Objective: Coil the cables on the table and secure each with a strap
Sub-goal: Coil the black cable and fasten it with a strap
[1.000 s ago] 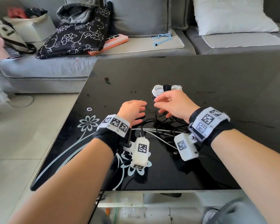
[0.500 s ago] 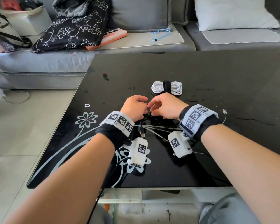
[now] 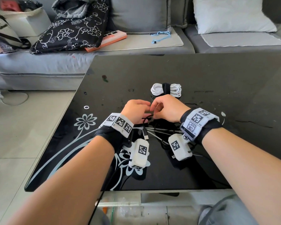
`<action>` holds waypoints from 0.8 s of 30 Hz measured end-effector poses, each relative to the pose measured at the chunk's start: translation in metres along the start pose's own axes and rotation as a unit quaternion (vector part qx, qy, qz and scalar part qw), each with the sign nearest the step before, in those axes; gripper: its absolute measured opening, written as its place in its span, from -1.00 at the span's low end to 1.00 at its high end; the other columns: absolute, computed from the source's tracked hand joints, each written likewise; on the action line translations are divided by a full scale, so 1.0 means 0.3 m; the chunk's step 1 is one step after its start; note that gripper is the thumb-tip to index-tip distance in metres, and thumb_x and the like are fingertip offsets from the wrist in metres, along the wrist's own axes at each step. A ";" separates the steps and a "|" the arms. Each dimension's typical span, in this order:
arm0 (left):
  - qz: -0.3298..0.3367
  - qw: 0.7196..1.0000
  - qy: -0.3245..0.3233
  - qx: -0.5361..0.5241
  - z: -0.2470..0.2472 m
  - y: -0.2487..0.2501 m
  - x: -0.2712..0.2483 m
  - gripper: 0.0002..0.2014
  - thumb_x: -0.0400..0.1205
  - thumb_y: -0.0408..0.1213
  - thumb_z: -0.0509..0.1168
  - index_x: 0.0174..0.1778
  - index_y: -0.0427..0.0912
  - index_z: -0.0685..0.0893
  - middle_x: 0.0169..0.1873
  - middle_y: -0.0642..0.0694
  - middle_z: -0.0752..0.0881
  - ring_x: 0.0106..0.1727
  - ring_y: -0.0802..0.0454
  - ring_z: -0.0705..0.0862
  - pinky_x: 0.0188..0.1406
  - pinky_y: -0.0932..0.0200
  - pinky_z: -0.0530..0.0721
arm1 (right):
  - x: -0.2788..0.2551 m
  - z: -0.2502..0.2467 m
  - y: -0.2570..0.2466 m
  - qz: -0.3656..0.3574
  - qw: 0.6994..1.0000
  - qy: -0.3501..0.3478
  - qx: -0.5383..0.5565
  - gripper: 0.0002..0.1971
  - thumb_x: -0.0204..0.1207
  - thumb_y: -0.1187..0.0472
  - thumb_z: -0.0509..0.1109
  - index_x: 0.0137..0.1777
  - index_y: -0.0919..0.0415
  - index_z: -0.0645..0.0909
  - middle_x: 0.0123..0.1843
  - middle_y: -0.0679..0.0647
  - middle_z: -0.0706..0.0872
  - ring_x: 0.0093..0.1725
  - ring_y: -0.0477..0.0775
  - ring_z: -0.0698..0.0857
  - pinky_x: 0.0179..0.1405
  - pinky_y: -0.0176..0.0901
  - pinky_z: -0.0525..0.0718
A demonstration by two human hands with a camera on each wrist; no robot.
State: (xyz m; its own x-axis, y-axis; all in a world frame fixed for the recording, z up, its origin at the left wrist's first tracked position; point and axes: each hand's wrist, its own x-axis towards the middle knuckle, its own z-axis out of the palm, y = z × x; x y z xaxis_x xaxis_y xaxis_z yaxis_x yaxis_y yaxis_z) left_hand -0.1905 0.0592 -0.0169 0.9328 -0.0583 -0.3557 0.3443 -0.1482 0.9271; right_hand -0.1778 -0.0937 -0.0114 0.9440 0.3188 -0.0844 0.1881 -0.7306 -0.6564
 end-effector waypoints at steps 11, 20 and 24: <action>0.095 0.990 -0.105 0.012 0.008 0.103 -0.015 -0.78 0.76 -0.31 0.23 -0.03 -0.33 0.75 -0.36 -0.09 0.68 -0.42 0.07 0.54 -0.32 0.19 0.51 | -0.051 -0.112 -0.023 -0.062 0.971 0.178 0.148 -0.83 0.38 0.46 0.55 -0.10 0.23 0.73 -0.33 -0.05 0.72 -0.43 -0.32 0.60 -0.25 -0.50 0.56; 0.166 0.976 -0.075 -0.122 0.059 0.200 -0.007 -0.70 0.80 -0.44 0.07 -0.08 -0.30 0.71 -0.46 -0.05 0.51 -0.45 0.10 0.41 -0.42 0.25 0.43 | -0.046 -0.141 -0.041 -0.046 0.941 0.203 0.266 -0.87 0.54 0.35 0.50 0.06 0.22 0.69 -0.19 0.20 0.78 -0.30 0.06 0.71 -0.31 -0.14 0.63; 0.170 0.966 -0.056 -0.188 0.054 0.203 -0.006 -0.73 0.82 -0.37 0.06 -0.08 -0.22 0.65 -0.44 -0.05 0.46 -0.45 0.08 0.41 -0.41 0.21 0.49 | -0.050 -0.141 -0.029 -0.037 0.933 0.213 0.290 -0.93 0.60 0.33 0.44 0.02 0.32 0.72 -0.40 0.13 0.75 -0.42 0.11 0.68 -0.39 -0.17 0.60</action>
State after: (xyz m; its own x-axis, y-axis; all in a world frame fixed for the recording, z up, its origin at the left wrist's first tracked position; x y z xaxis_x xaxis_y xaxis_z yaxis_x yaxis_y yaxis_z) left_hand -0.1729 0.0343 0.0382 0.9887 -0.1495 -0.0143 0.0542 0.2666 0.9623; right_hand -0.1821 -0.1175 0.0273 0.9797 -0.0031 0.2004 0.1944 -0.2285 -0.9539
